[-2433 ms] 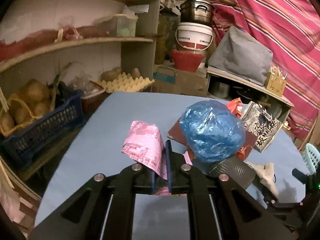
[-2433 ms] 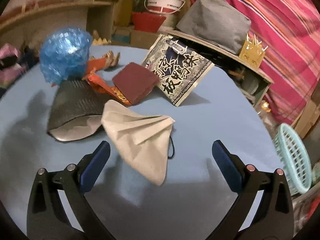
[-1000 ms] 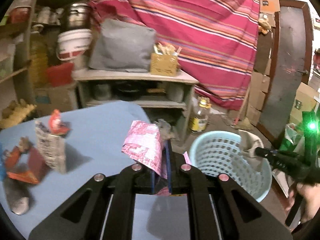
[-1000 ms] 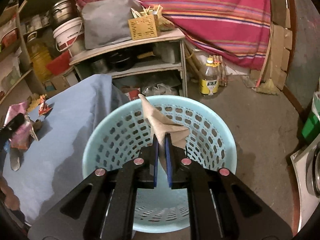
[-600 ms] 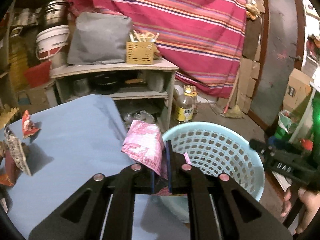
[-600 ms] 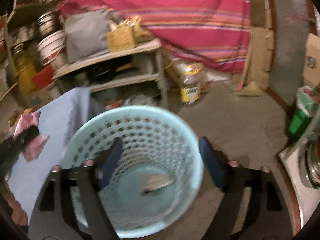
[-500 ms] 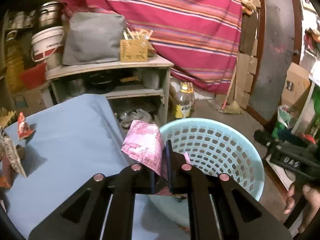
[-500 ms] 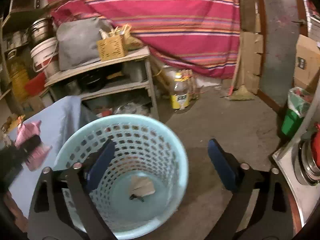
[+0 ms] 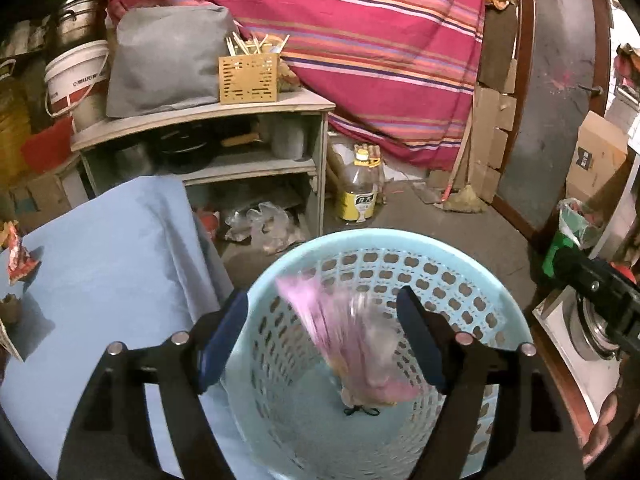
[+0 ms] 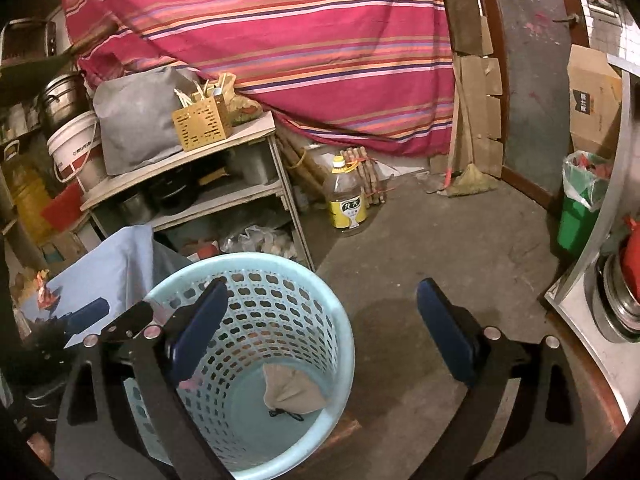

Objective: Collect trash
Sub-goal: 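Move the pink foil bag over the basket and open the left tool, then grasp the blue plastic bag with the left tool while the right tool grasps the printed packet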

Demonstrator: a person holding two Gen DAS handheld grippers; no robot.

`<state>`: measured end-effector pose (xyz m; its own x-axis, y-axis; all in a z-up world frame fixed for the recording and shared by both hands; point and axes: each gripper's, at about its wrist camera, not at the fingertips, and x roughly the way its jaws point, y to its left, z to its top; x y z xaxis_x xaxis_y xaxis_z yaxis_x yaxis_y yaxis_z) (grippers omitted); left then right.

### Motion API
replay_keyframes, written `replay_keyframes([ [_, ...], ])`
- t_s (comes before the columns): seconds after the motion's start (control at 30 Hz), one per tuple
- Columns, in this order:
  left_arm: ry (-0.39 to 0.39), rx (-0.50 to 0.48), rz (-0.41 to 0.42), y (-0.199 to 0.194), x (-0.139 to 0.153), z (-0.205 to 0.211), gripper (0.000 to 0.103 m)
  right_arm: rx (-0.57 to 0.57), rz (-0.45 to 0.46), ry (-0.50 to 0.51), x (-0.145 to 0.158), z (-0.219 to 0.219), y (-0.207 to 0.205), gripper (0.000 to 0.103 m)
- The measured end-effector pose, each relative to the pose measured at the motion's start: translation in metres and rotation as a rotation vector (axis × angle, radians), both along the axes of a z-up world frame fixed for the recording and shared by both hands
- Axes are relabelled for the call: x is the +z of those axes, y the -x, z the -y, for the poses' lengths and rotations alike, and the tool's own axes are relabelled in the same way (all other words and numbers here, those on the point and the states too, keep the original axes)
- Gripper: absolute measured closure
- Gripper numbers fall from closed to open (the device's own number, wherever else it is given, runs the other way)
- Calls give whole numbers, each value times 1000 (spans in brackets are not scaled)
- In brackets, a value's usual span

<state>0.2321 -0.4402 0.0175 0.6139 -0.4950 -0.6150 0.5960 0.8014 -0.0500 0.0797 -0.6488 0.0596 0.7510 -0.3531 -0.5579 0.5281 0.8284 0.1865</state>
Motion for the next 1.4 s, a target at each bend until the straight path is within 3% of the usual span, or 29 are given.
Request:
replay_keyframes([
  [0.17,-1,25,8,-3,5,-23,24,4,-4,-9,0,-5,-5,9],
  [0.27,-7,74,41,0,9,-50,16,10,0,20,4,-16,-11,5],
  [0.43,-67,150,110,9,13,-106,14,5,-13,36,5,-35,-23,5],
  [0.63,-37,264,124,17,30,-210,13,32,47,-12,15,-75,-34,4],
  [0.83,-66,438,179,12,41,-319,13,113,-23,45,9,-137,-67,4],
  [0.97,-131,558,234,2,37,-378,13,142,-25,39,11,-171,-84,4],
  [1.13,-100,643,164,-17,23,-439,13,188,-34,32,10,-216,-110,4],
  [1.4,-115,639,128,-44,8,-466,13,313,-122,96,-8,-284,-147,4],
])
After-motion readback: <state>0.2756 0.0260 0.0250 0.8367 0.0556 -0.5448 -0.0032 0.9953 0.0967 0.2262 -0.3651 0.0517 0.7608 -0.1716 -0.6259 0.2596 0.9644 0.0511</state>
